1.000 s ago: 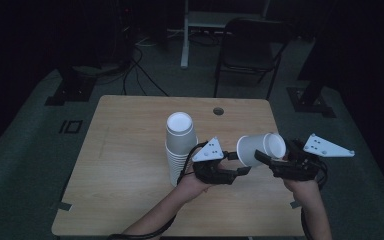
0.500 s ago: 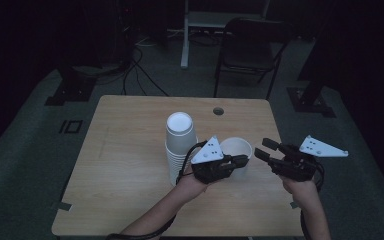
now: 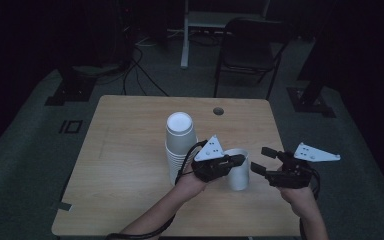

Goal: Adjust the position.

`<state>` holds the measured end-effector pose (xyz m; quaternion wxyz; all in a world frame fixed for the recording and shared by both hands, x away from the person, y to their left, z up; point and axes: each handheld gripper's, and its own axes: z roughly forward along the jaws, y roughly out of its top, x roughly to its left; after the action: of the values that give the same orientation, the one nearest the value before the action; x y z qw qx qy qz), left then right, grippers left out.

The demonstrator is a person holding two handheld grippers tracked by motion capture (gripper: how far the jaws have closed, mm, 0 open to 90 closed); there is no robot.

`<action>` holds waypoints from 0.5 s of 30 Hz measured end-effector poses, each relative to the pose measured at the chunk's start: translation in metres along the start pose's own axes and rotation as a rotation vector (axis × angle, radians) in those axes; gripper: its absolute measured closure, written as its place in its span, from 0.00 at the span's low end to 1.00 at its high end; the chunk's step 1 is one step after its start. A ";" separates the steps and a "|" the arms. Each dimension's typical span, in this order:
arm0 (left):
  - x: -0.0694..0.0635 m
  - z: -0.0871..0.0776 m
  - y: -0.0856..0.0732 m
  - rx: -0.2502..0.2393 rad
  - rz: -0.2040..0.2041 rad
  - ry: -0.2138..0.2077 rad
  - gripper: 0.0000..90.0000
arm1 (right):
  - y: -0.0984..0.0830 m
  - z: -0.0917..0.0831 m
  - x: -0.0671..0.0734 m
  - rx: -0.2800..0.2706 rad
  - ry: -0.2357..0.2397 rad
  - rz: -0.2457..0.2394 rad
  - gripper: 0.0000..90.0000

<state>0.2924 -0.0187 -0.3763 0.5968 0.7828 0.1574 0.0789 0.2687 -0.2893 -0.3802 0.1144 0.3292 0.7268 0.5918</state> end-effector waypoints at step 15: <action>-0.010 0.001 0.006 -0.026 0.033 -0.049 0.97 | -0.035 0.049 0.007 0.151 0.073 0.018 0.19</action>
<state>0.2839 -0.0241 -0.3703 0.6093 0.7791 0.1287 0.0717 0.2781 -0.2496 -0.4245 0.0575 0.3219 0.7699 0.5481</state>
